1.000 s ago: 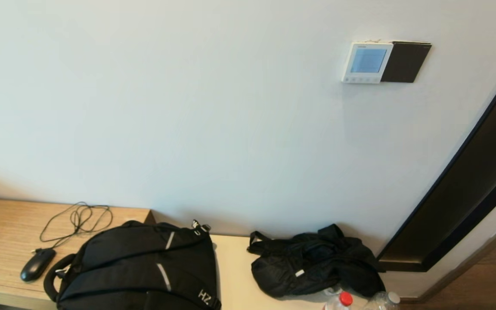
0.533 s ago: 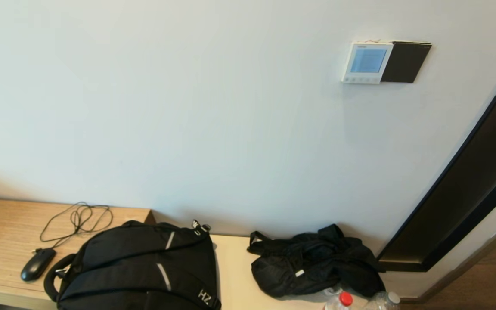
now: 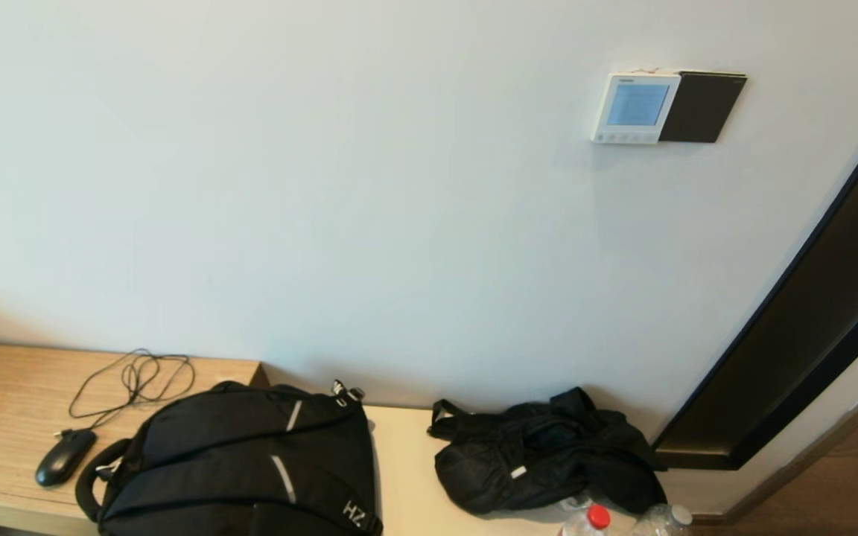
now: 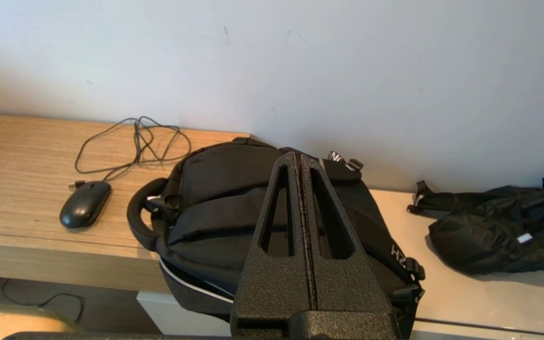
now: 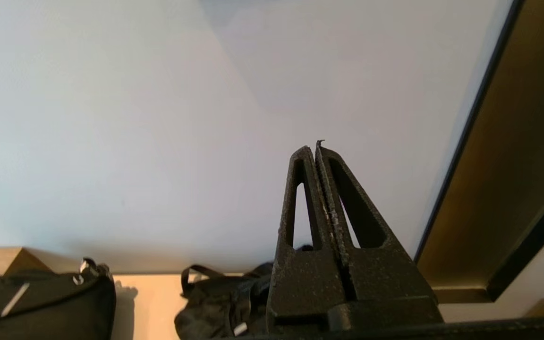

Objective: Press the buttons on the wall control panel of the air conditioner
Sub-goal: Turn on the central air conditioner

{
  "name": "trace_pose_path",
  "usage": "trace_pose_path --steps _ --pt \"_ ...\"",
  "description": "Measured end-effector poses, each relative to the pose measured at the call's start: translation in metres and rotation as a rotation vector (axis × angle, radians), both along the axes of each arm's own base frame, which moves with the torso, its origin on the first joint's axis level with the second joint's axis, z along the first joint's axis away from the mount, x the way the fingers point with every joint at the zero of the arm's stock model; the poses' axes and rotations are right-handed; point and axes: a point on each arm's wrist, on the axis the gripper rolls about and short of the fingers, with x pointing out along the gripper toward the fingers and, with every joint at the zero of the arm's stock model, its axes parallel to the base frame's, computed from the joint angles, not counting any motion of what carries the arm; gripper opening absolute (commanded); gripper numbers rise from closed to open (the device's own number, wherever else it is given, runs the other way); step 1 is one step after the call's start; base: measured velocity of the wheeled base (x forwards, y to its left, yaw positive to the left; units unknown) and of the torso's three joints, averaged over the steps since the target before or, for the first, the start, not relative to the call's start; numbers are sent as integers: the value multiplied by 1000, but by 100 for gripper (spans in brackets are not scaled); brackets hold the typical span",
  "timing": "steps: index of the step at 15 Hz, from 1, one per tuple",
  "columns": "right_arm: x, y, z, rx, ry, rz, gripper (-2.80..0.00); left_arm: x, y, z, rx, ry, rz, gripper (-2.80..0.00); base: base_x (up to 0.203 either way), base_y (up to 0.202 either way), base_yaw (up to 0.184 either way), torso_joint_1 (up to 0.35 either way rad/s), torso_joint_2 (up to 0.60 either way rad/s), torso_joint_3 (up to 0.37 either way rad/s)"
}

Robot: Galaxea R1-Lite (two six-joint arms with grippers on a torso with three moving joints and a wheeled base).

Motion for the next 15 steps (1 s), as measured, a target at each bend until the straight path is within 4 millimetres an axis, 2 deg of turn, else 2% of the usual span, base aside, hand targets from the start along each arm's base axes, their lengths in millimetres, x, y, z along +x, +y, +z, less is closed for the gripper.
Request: trace_pose_path --steps 6,10,12,15 --pt "115 -1 45 21 -42 -74 -280 0 0 0 0 0 0 -280 0 0 0 0 0 0" --pt "189 16 62 37 -58 -96 -280 0 0 0 0 0 0 -280 0 0 0 0 0 0" --pt "217 24 64 40 -45 -101 -280 0 0 0 0 -1 0 -280 0 0 0 0 0 0" --pt "247 41 69 49 -47 -118 -280 0 0 0 0 0 0 -280 0 0 0 0 0 0"
